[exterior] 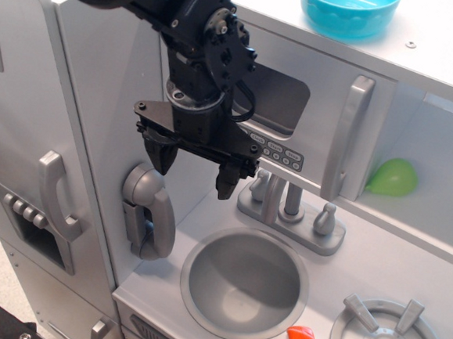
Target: Open microwave
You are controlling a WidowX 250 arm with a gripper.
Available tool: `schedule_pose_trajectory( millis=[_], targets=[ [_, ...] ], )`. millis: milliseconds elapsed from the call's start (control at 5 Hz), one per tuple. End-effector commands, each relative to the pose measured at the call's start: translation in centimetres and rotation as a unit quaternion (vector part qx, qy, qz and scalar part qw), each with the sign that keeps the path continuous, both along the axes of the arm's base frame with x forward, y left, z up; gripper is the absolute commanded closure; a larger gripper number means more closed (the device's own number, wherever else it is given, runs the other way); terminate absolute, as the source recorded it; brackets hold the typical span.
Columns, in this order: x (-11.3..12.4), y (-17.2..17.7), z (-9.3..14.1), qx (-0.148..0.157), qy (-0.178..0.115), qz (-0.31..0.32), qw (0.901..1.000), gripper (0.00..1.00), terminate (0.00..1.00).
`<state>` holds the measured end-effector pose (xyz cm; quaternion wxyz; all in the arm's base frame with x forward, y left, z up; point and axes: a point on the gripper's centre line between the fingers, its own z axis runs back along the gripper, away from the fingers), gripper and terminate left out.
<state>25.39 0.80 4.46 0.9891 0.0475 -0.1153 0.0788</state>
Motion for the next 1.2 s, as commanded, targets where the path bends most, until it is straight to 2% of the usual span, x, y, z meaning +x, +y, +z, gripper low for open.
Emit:
schedule_pose_trajectory(
  millis=[0,600,800,1000],
  targets=[
    [0.0,0.0,0.0,0.0,0.0,0.0,1.0,0.0,0.0],
    [-1.4,-7.4,7.4,-0.073,-0.01,-0.018,0.9971,0.0,0.0],
    [-0.4,-9.4,8.3,-0.078,-0.029,-0.031,0.996,0.0,0.0],
    [0.7,-10.8,7.9,-0.078,-0.038,-0.053,0.9948,0.0,0.0]
  ],
)
